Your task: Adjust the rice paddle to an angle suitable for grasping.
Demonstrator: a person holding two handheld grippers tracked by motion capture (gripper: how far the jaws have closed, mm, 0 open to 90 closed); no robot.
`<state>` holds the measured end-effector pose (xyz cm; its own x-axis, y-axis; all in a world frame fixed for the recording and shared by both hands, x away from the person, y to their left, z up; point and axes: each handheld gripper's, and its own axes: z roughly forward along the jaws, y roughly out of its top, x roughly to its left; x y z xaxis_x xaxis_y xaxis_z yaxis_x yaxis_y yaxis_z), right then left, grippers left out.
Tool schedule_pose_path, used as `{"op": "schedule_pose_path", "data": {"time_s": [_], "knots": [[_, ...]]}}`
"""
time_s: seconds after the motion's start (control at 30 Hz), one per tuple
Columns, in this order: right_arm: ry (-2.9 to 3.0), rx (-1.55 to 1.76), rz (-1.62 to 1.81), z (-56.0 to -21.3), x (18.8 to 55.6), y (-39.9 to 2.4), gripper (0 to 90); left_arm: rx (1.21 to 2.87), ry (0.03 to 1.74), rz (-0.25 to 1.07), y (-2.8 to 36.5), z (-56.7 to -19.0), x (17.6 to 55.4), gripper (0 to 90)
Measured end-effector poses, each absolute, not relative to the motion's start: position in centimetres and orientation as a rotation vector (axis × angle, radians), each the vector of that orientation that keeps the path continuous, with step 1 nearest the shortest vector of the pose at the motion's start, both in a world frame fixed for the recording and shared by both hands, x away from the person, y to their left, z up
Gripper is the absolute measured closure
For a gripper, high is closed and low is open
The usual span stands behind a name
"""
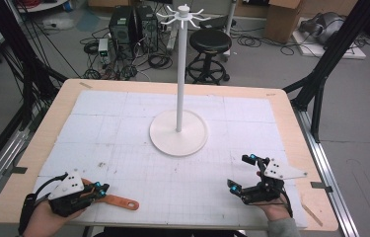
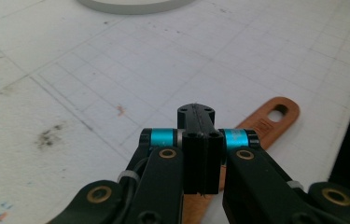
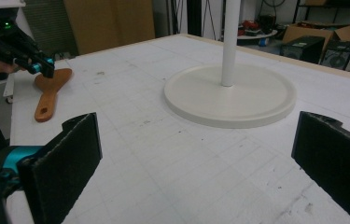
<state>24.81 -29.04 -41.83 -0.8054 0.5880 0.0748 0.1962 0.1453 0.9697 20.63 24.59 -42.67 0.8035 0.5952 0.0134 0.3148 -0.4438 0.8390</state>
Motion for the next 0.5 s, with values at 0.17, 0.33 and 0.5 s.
{"op": "schedule_pose_path", "data": {"time_s": [0.17,0.33,0.5], "knots": [[2.107,0.754,1.703,-41.8,24.8,-29.0,0.1,2.087,0.631,0.352,24.1,-42.6,19.5,89.5],[2.11,0.758,1.702,-41.8,24.8,-29.0,0.1,2.116,0.607,0.315,23.5,-43.0,18.8,89.6],[2.116,0.757,1.698,-41.9,24.8,-28.9,0.1,2.174,0.568,0.285,22.5,-43.6,18.7,89.6]]}}
